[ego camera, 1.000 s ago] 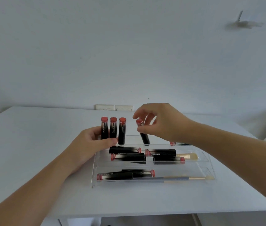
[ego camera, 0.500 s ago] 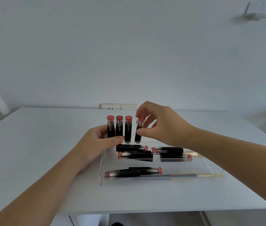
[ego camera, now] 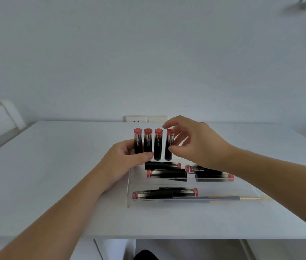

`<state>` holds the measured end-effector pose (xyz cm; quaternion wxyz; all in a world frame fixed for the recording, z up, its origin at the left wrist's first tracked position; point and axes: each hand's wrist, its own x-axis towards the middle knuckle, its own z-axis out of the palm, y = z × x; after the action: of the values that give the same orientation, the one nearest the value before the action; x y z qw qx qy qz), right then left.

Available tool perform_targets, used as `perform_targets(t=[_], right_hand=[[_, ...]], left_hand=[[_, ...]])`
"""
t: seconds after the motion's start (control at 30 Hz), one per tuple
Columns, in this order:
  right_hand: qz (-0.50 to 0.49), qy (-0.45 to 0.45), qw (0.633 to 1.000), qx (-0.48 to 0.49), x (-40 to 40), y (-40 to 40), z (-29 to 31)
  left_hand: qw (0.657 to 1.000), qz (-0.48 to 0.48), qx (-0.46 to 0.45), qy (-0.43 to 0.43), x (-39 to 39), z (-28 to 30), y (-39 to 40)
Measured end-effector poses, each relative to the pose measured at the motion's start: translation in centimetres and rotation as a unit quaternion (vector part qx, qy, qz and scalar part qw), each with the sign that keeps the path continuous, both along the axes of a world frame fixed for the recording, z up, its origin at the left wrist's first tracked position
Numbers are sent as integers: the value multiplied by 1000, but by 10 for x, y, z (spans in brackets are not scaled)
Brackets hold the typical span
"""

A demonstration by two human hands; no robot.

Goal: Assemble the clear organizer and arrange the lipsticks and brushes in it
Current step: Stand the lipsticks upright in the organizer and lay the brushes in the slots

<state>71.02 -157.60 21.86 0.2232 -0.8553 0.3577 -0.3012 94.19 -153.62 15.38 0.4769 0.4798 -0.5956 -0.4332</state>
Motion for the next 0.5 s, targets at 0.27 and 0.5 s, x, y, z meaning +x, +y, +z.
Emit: perform_targets(t=[0.27, 0.5], right_hand=[[1, -24, 1000, 1, 1, 1, -5], [5, -34, 999, 5, 2, -1, -8]], left_hand=[[1000, 0, 1, -5, 0, -1, -1], [1000, 2, 0, -9, 1, -3, -1]])
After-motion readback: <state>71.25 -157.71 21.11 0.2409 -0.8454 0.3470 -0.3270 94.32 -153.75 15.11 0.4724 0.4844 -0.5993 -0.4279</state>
